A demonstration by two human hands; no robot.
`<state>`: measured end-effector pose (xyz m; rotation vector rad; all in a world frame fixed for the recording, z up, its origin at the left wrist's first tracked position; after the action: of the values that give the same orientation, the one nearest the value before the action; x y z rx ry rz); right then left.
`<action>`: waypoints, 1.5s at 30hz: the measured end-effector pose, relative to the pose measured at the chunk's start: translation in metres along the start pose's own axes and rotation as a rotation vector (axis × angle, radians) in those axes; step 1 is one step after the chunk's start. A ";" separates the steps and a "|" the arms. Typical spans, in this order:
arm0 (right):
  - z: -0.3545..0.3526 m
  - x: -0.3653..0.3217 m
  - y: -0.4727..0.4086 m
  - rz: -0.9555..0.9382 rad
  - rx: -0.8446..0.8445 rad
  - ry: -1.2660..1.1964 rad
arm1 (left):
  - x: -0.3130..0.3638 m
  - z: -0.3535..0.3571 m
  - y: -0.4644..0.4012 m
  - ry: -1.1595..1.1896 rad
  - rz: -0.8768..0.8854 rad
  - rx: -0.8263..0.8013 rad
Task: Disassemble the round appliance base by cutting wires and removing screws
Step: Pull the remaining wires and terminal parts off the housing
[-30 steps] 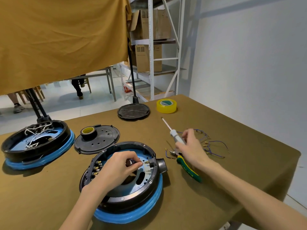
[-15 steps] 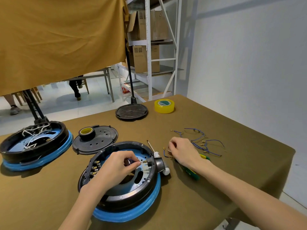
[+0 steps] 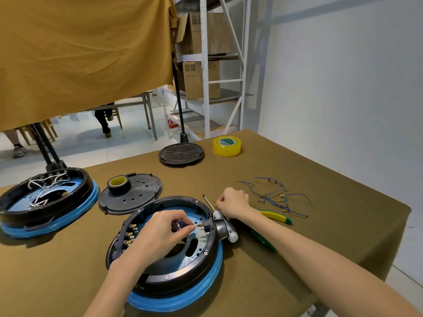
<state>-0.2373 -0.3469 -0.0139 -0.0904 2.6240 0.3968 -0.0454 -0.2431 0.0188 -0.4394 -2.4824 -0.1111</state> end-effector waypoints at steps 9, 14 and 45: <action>-0.061 0.053 -0.019 0.094 0.280 0.055 | 0.000 0.001 0.000 0.004 0.003 -0.001; -0.067 0.040 0.007 -0.072 0.452 0.172 | 0.003 0.000 0.001 -0.014 0.027 0.006; 0.018 -0.056 0.040 -0.499 -0.098 -0.315 | 0.022 0.006 -0.009 -0.102 0.112 0.063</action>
<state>-0.1853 -0.3038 0.0076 -0.6443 2.1727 0.3291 -0.0688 -0.2445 0.0273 -0.5692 -2.5459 0.0360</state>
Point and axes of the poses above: each hand's wrist, its own y-axis away from the middle knuckle, its own z-axis out of the palm, x = y × z, the point moved 8 cm from there along -y, towards the middle knuckle, and after that the axes turned 12 degrees about -x, right-handed, at the moved point
